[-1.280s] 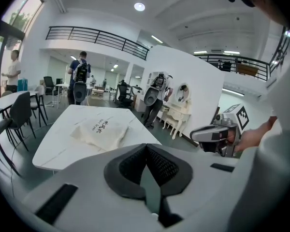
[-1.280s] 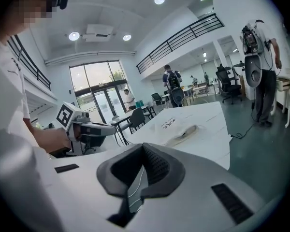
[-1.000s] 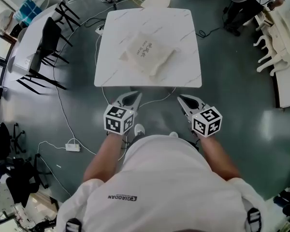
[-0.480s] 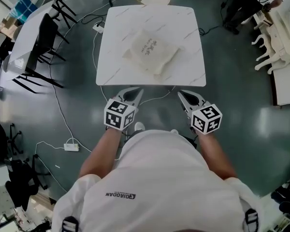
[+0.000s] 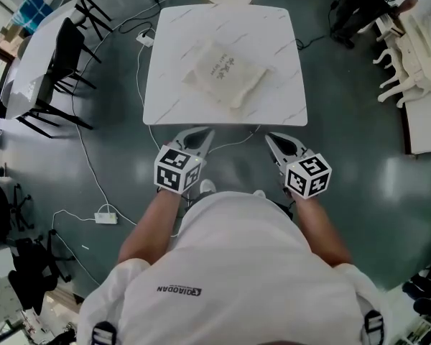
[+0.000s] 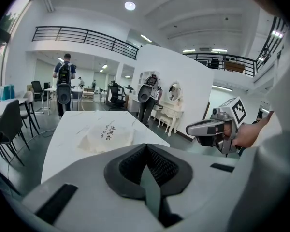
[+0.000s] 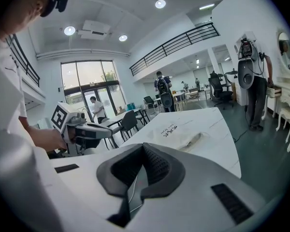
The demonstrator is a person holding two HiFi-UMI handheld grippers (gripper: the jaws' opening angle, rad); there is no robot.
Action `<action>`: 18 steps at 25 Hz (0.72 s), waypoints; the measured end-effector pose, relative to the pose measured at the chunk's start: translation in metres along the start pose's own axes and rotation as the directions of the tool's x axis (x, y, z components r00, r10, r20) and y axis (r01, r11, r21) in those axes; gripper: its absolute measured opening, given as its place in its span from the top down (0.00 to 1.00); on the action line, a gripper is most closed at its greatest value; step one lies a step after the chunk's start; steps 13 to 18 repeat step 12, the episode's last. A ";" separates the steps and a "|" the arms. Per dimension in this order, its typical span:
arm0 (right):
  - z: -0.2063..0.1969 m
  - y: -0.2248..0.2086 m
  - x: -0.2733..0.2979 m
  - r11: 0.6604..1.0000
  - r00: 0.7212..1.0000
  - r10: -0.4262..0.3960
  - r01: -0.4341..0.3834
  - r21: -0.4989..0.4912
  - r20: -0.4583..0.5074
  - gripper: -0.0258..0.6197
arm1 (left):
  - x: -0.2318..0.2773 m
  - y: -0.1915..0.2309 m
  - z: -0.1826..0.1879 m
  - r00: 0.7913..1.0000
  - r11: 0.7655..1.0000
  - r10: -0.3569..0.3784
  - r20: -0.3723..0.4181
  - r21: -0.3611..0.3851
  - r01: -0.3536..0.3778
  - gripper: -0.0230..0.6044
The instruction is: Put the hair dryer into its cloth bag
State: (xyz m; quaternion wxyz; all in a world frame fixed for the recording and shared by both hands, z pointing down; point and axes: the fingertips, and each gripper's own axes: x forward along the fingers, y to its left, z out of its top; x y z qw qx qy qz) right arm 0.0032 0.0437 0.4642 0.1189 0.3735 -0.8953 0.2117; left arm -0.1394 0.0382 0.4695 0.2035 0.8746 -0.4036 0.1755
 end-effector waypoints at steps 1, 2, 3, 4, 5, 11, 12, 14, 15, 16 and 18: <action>0.000 0.001 0.000 1.000 1.000 0.001 -0.001 -0.001 -0.002 0.93 | -0.001 0.000 0.001 1.000 1.000 0.000 0.004 -0.002 0.000 0.92; -0.001 0.001 0.000 1.000 1.000 0.002 -0.002 -0.001 -0.004 0.93 | -0.002 0.000 0.001 1.000 1.000 0.001 0.008 -0.003 -0.001 0.92; -0.001 0.001 0.000 1.000 1.000 0.003 -0.003 -0.002 -0.006 0.93 | -0.003 -0.001 0.002 1.000 1.000 0.002 0.012 -0.004 -0.002 0.92; -0.001 0.001 0.000 1.000 1.000 0.004 -0.004 -0.003 -0.007 0.93 | -0.003 -0.001 0.003 1.000 1.000 0.003 0.014 -0.005 -0.002 0.92; -0.001 0.000 -0.001 1.000 1.000 0.005 -0.005 -0.003 -0.008 0.93 | -0.003 -0.001 0.003 1.000 1.000 0.004 0.016 -0.005 -0.003 0.92; -0.007 -0.002 -0.002 1.000 1.000 0.007 -0.007 -0.002 -0.020 0.93 | -0.001 -0.002 0.003 1.000 1.000 0.008 0.018 -0.007 -0.008 0.92; -0.008 -0.002 -0.002 1.000 1.000 0.007 -0.007 -0.003 -0.021 0.93 | -0.001 -0.002 0.002 1.000 1.000 0.009 0.017 -0.007 -0.009 0.92; -0.008 -0.002 -0.002 1.000 1.000 0.007 -0.007 -0.003 -0.021 0.93 | -0.001 -0.002 0.002 1.000 1.000 0.009 0.017 -0.007 -0.009 0.92; -0.008 -0.002 -0.002 1.000 1.000 0.007 -0.007 -0.003 -0.021 0.93 | -0.001 -0.002 0.002 1.000 1.000 0.009 0.017 -0.007 -0.009 0.92; -0.008 -0.002 -0.002 1.000 1.000 0.007 -0.007 -0.003 -0.021 0.93 | -0.001 -0.002 0.002 1.000 1.000 0.009 0.017 -0.007 -0.009 0.92; -0.008 -0.002 -0.002 1.000 1.000 0.007 -0.007 -0.003 -0.021 0.93 | -0.001 -0.002 0.002 1.000 1.000 0.009 0.017 -0.007 -0.009 0.92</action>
